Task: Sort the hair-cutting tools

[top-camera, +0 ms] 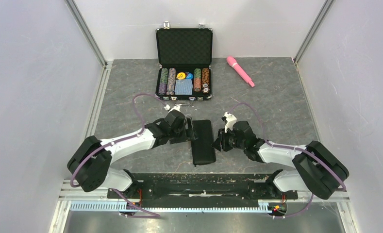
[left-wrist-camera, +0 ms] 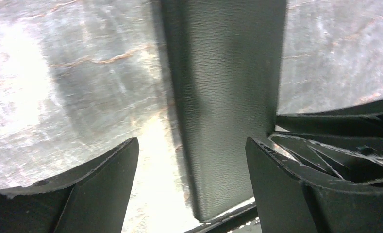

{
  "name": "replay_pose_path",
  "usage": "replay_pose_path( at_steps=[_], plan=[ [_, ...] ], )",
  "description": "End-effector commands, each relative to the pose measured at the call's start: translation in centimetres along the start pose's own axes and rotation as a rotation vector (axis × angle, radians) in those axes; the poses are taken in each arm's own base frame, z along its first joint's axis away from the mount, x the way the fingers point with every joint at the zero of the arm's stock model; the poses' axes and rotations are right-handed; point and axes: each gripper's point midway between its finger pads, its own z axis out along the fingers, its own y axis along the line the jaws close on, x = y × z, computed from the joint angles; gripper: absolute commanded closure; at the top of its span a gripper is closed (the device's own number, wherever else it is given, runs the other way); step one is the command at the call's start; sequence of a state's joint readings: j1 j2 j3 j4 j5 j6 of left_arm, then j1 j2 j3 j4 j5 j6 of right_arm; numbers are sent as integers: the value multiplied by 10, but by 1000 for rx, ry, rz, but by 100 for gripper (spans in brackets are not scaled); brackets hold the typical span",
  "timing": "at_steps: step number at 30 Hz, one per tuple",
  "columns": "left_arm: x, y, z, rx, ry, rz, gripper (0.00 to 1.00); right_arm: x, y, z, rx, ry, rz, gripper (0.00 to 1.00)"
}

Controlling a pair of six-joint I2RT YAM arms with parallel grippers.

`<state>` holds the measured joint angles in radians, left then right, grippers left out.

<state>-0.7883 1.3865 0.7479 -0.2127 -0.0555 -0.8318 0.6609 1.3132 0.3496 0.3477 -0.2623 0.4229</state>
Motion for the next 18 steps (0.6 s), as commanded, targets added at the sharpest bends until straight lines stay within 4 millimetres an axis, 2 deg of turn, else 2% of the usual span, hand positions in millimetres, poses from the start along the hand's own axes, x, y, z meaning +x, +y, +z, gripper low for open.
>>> replay_pose_path(
  at_steps=[1, 3, 7, 11, 18],
  plan=[
    [3, 20, 5, -40, 15, -111, 14, -3, 7, 6, -47, -9, -17, 72],
    [8, 18, 12, -14, 46, -125, 17, -3, 7, 7, -50, 1, -18, 71],
    [18, 0, 20, 86, 109, -127, 24, 1, 5, 8, -45, 13, -24, 71],
    [24, -13, 21, 151, 161, -120, 32, 0, 4, 9, -37, 15, -26, 70],
    [27, -17, 24, 171, 179, -131, 57, -9, 5, 15, -34, 7, -43, 69]
  ],
)
